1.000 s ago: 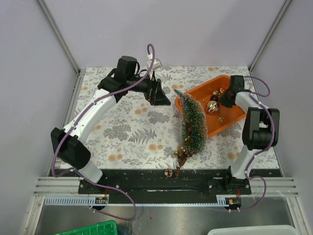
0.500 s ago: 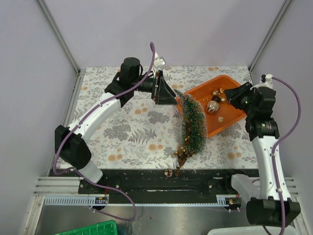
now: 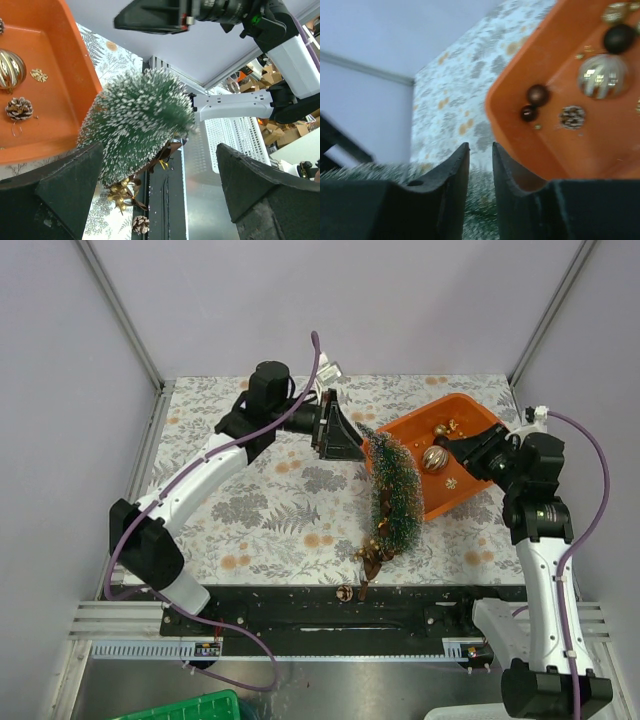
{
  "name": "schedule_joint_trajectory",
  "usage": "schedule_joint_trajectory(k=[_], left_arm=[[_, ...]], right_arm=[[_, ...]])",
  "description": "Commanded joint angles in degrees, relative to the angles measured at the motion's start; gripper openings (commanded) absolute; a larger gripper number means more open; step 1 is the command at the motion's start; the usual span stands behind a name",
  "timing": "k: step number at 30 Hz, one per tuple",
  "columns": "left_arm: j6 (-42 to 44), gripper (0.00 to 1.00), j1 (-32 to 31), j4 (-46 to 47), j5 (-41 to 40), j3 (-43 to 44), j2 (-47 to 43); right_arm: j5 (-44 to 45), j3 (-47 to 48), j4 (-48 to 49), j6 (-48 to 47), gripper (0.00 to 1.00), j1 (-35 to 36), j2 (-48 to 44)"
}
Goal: Decorate the small christmas tree
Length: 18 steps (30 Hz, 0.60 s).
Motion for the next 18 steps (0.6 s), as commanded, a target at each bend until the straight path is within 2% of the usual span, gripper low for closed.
schedule_joint_trajectory(k=[1,2,5,13,16,18], left_arm=[[-2.3,0.99,-2.4,5.8,-2.1,3.1,1.5],[-2.7,0.99,-3.2,6.4,-2.7,3.1,2.2],[-6.2,0.99,-4.2,11.0,-2.6,2.7,3.8],[-17.1,0.99,-4.2,25.9,-0.6,1.7,6.0],[-17.2,0.78,-4.3,27.0,-0.4,1.4,6.4],[-15.4,0.38,-4.2,25.3,-1.0,1.1,6.1]], right_arm=[[16.9,3.4,-5.2,-7.0,0.39,0.3,5.2],[18.9,3.7,-5.0,-7.0,0.45,0.3,7.6],[19.6,4.5,-4.3,-6.5,0.50,0.4,13.9],[19.7,1.5,-0.3,-5.6,0.51,0.3,12.9],[20.3,1.0,-0.2,-5.9,0.50,0.3,13.0],[20.4,1.0,-0.1,-5.8,0.50,0.3,13.4]])
